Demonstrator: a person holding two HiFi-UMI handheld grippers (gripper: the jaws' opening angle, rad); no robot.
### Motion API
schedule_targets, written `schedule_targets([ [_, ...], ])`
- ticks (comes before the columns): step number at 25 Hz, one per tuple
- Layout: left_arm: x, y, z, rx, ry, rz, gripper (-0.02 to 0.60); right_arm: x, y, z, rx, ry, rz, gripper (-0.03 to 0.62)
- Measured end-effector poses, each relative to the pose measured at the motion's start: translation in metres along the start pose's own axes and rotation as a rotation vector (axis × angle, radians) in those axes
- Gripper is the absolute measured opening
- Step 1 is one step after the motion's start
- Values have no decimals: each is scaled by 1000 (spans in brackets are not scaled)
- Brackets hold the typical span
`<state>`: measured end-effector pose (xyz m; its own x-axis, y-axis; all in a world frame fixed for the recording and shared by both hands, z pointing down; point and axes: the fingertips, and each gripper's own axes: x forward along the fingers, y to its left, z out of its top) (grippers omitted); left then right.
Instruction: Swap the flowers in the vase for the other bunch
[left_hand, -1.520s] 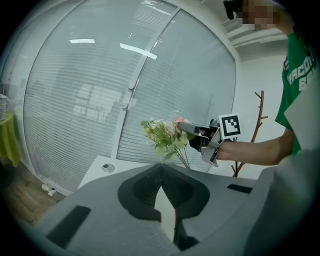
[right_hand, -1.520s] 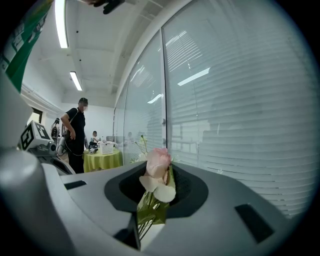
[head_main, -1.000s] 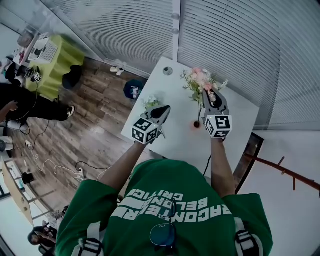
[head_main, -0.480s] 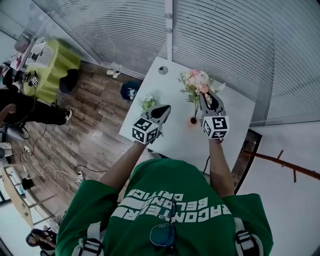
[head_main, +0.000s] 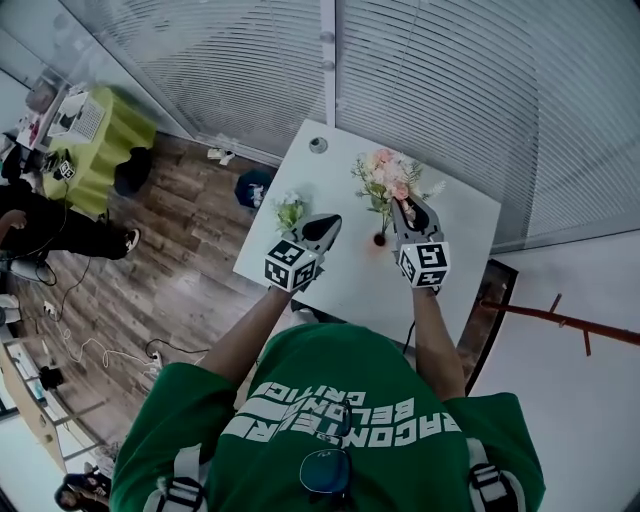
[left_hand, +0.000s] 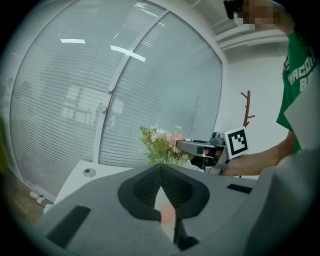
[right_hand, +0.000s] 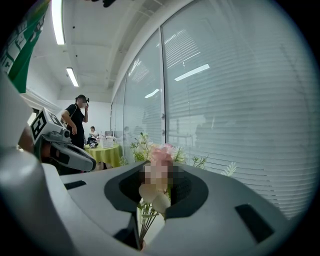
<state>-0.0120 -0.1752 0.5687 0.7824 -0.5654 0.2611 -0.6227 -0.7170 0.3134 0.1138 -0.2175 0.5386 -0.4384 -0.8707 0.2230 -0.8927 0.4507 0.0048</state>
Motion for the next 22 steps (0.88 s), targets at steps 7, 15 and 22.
schedule_targets([
  [7,3,-14,7,16,-14,-24,8,-16,9,-11,0,25,5,81],
  [15,5,-31,5,28,-21,-49,8,-32,24,-37,8,71,18,81],
  [22,3,-40,-1,28,-19,-66,8,-42,29,-48,25,86,11,83],
])
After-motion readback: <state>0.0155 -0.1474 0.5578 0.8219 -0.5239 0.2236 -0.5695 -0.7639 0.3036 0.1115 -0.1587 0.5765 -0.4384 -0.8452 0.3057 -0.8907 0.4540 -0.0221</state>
